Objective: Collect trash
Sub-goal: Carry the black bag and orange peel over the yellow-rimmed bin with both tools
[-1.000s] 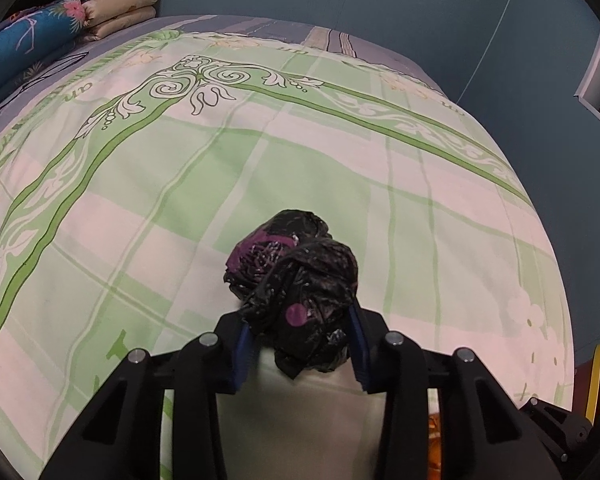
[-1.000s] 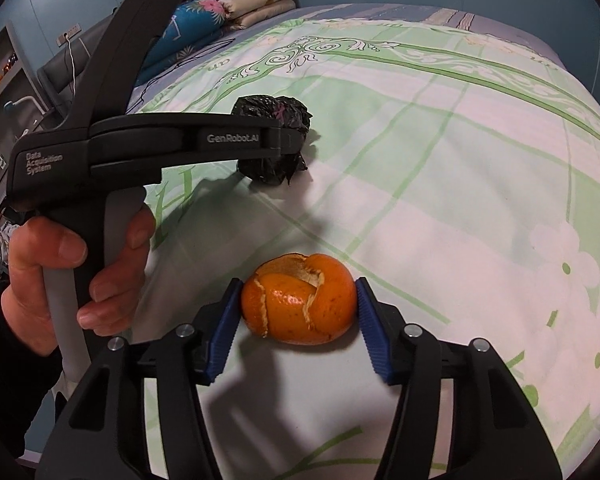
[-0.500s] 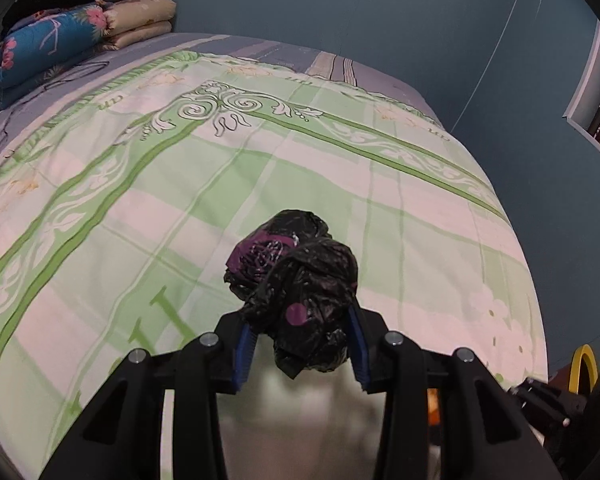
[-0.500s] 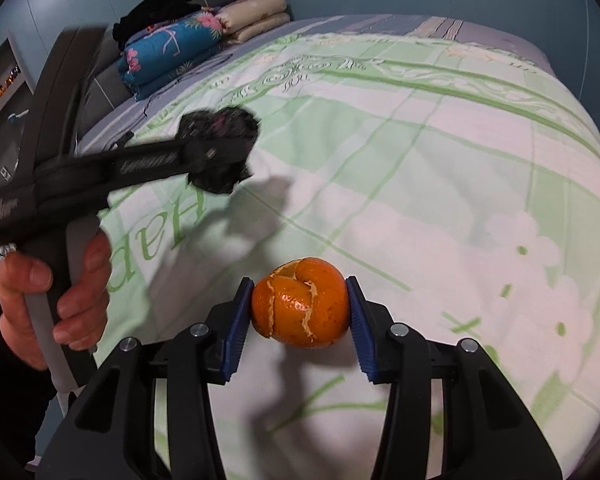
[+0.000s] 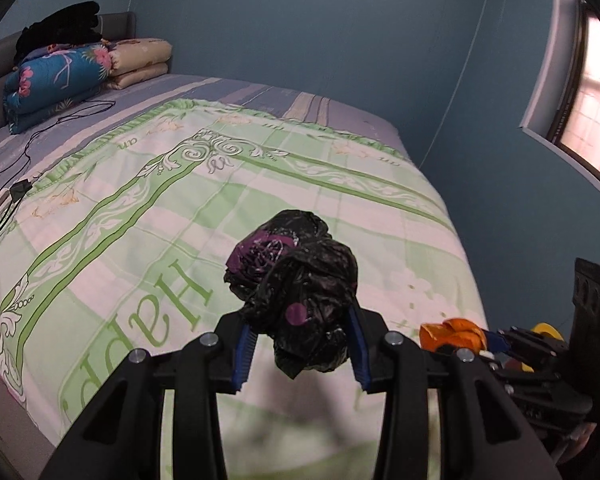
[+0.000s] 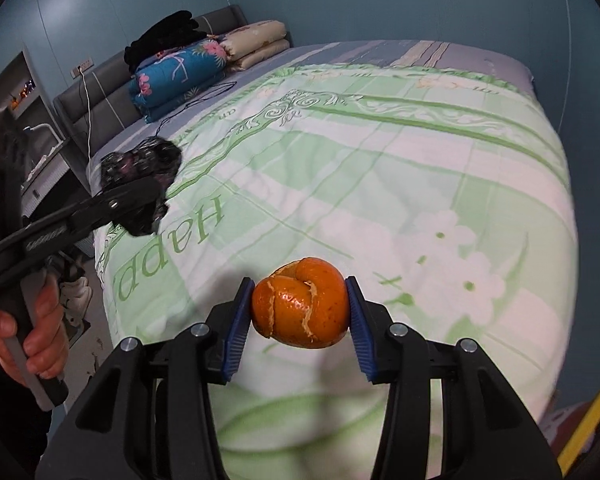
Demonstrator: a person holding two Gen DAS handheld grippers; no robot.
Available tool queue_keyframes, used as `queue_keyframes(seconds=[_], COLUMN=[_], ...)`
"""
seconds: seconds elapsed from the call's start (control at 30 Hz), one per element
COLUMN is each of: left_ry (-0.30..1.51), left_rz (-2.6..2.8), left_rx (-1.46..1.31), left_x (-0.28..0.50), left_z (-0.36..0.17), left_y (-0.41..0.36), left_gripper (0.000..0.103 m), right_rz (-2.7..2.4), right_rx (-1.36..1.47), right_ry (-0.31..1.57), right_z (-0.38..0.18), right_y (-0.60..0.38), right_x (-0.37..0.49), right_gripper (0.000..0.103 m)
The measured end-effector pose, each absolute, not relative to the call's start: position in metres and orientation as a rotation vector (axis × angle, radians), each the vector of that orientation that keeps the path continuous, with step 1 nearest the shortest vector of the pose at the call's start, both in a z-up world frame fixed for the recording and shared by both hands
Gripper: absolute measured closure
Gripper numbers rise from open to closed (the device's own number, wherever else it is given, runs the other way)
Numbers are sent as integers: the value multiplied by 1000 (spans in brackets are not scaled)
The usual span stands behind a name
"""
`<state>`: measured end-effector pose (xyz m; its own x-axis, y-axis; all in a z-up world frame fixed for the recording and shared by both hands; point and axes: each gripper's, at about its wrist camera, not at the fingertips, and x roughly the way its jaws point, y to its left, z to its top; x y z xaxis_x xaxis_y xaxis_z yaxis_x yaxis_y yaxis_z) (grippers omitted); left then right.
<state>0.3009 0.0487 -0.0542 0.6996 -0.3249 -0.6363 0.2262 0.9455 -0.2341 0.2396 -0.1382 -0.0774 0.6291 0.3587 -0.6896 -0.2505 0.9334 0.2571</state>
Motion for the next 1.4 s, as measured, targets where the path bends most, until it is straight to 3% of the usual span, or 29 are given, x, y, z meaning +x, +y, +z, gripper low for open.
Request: queue_keyframes(seconds=[0.7, 1.4], left_ry=[571, 503], left_rz=[-531, -741], left_rx=[-46, 70], left_x=[175, 123], left_z=[19, 42], left_y=[-50, -172], left_gripper=[66, 66], right_rz=[258, 10], right_rx=[230, 312], right_ry=[636, 502], right_z=[-15, -3], right_y=[-234, -356], right_x=[160, 76], right_gripper=[60, 60])
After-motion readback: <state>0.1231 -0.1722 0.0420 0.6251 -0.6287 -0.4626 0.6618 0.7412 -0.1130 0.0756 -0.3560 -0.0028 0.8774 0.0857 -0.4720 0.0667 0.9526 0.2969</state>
